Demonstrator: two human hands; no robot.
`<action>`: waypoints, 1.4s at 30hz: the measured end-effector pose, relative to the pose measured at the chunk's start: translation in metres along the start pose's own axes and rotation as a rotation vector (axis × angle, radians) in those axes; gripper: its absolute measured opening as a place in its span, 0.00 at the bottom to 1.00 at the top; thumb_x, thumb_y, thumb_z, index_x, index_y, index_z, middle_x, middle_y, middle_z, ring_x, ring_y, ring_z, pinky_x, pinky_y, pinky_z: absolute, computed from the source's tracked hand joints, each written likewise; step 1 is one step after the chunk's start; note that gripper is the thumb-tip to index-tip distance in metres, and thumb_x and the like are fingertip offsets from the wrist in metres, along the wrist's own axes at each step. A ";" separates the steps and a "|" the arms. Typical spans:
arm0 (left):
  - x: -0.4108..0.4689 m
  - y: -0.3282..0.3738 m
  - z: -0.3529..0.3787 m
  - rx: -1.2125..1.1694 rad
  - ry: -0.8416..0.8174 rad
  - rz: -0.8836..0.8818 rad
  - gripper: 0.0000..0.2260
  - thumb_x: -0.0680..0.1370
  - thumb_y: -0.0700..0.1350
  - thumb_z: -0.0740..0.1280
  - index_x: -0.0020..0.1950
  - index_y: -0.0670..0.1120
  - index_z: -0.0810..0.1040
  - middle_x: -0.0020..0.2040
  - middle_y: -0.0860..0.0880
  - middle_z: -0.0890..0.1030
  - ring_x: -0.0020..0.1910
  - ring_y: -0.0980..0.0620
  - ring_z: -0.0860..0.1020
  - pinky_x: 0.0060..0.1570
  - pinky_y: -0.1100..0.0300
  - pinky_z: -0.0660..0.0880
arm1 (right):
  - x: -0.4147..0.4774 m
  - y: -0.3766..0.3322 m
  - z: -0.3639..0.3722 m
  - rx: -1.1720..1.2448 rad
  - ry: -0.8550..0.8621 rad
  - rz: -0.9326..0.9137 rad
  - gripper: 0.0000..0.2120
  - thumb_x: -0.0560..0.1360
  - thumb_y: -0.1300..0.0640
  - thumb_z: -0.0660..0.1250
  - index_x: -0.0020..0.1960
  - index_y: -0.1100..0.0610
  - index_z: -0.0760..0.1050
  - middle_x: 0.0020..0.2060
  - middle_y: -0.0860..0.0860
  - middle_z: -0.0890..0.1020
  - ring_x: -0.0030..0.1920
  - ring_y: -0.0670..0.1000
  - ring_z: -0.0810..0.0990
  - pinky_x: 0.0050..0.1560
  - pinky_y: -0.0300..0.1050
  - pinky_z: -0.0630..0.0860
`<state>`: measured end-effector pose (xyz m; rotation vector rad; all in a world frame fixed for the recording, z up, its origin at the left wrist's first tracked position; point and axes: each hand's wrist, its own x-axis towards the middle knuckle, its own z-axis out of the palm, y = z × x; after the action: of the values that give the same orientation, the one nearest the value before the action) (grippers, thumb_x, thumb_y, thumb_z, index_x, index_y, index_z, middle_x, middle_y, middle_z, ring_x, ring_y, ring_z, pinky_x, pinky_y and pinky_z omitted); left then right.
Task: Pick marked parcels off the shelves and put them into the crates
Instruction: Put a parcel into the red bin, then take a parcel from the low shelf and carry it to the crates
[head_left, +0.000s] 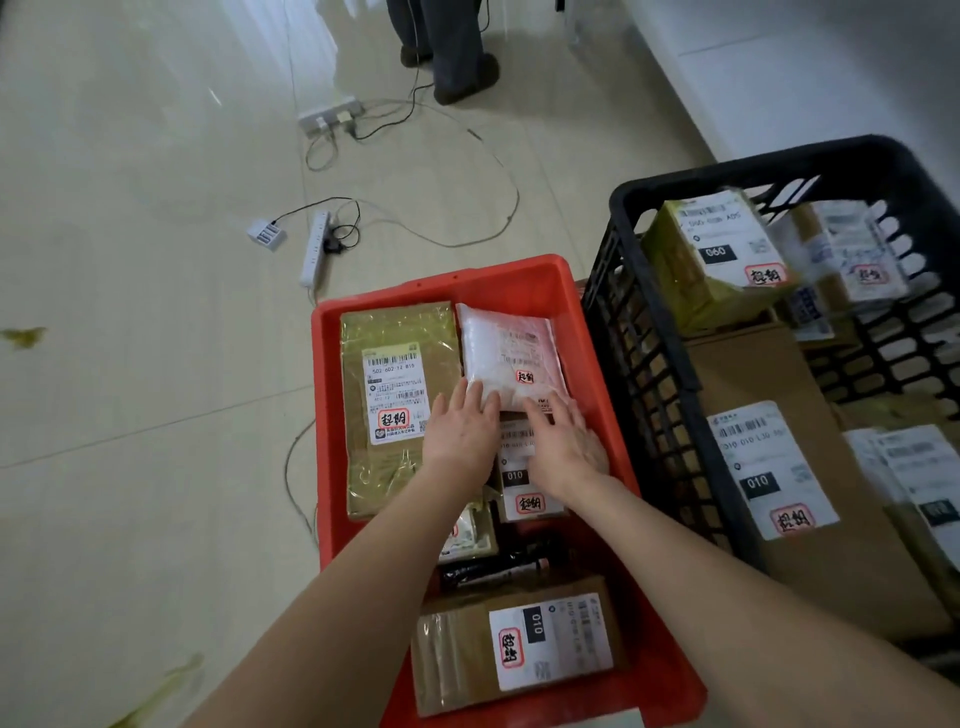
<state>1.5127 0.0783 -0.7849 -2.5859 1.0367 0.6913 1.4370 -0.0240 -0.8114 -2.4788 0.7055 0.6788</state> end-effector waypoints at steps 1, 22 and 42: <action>-0.006 -0.001 -0.002 0.001 -0.003 0.001 0.34 0.79 0.43 0.63 0.79 0.45 0.46 0.79 0.43 0.48 0.78 0.45 0.46 0.76 0.47 0.49 | -0.008 0.000 -0.003 0.007 0.006 0.010 0.37 0.77 0.58 0.64 0.78 0.46 0.46 0.78 0.50 0.44 0.78 0.55 0.43 0.73 0.51 0.57; -0.170 0.107 -0.002 0.094 -0.056 0.247 0.37 0.77 0.54 0.67 0.78 0.47 0.50 0.78 0.46 0.54 0.76 0.46 0.56 0.69 0.51 0.64 | -0.249 0.064 0.022 0.242 0.122 0.105 0.32 0.77 0.52 0.65 0.76 0.48 0.54 0.74 0.50 0.57 0.73 0.54 0.60 0.69 0.52 0.66; -0.381 0.463 0.050 0.295 0.051 0.803 0.34 0.77 0.55 0.66 0.77 0.47 0.54 0.75 0.45 0.59 0.72 0.44 0.63 0.66 0.49 0.66 | -0.583 0.350 0.121 0.389 0.392 0.645 0.31 0.78 0.42 0.60 0.76 0.51 0.56 0.72 0.53 0.62 0.71 0.55 0.61 0.68 0.47 0.65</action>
<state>0.9310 -0.0098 -0.6612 -1.8946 2.0427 0.5647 0.7596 -0.0193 -0.6773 -2.0206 1.6498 0.2135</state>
